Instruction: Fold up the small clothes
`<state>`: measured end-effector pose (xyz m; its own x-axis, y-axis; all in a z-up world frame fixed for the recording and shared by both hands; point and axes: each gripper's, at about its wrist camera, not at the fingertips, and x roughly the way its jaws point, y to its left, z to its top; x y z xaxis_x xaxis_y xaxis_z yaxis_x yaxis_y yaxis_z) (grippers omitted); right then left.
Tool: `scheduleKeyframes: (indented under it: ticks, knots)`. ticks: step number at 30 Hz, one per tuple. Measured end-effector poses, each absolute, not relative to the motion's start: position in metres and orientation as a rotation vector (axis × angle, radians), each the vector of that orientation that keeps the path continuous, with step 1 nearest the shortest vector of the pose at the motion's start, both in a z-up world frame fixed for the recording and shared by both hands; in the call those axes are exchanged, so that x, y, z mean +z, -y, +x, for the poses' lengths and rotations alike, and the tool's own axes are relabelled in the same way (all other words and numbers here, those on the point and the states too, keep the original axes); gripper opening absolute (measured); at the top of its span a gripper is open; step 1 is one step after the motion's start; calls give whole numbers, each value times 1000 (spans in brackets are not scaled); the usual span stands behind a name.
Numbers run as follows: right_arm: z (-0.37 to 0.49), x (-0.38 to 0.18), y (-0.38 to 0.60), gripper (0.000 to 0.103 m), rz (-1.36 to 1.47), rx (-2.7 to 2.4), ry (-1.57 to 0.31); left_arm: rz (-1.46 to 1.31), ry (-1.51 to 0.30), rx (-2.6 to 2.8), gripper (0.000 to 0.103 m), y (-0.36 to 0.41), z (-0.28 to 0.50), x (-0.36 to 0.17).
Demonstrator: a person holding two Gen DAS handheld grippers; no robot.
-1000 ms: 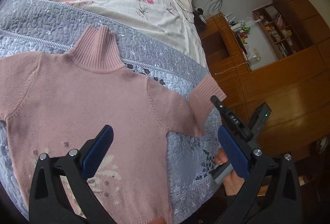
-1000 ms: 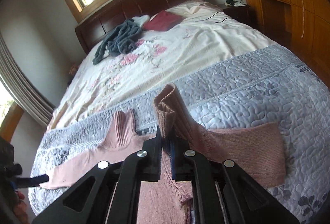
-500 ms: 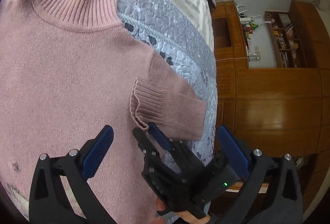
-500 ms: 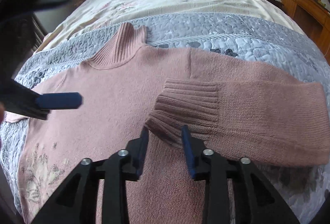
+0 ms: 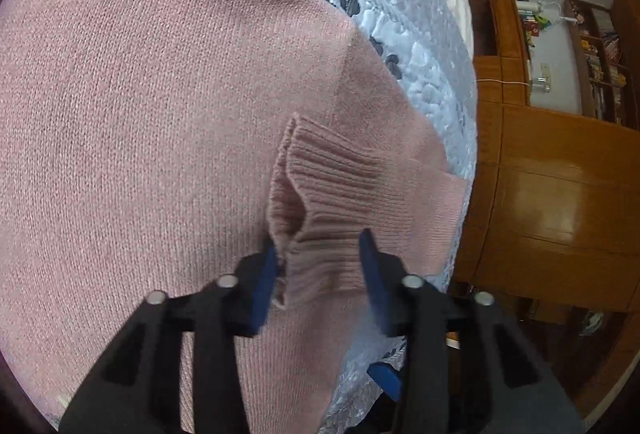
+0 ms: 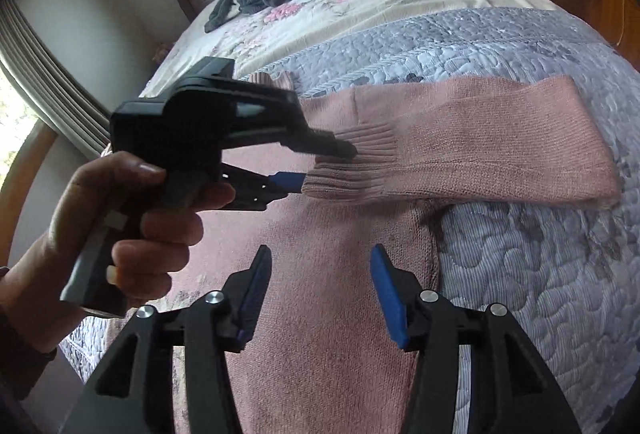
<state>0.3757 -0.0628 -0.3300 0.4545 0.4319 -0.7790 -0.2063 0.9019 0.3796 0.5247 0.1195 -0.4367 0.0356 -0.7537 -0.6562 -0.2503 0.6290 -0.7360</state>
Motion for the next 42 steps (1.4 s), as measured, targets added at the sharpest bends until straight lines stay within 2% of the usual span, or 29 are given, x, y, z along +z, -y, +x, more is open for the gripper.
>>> scheduleKeyframes:
  ticks: [1, 4, 14, 21, 35, 42]
  knots:
    - [372, -328, 62, 52, 251, 405, -1028, -869, -1539, -467, 10, -118, 526, -438]
    - [362, -320, 57, 52, 243, 427, -1024, -866, -1502, -472, 7, -123, 528, -425]
    - [331, -309, 36, 53, 211, 481, -1041, -785, -1308, -524, 6, -176, 538, -309]
    - [320, -304, 22, 53, 207, 506, -1044, -712, -1240, -497, 6, -231, 524, -256]
    - [314, -306, 8, 53, 185, 517, -1059, -670, -1232, -387, 6, -316, 505, -244]
    - [313, -313, 3, 53, 183, 518, -1075, -674, -1242, -330, 6, -353, 497, -257]
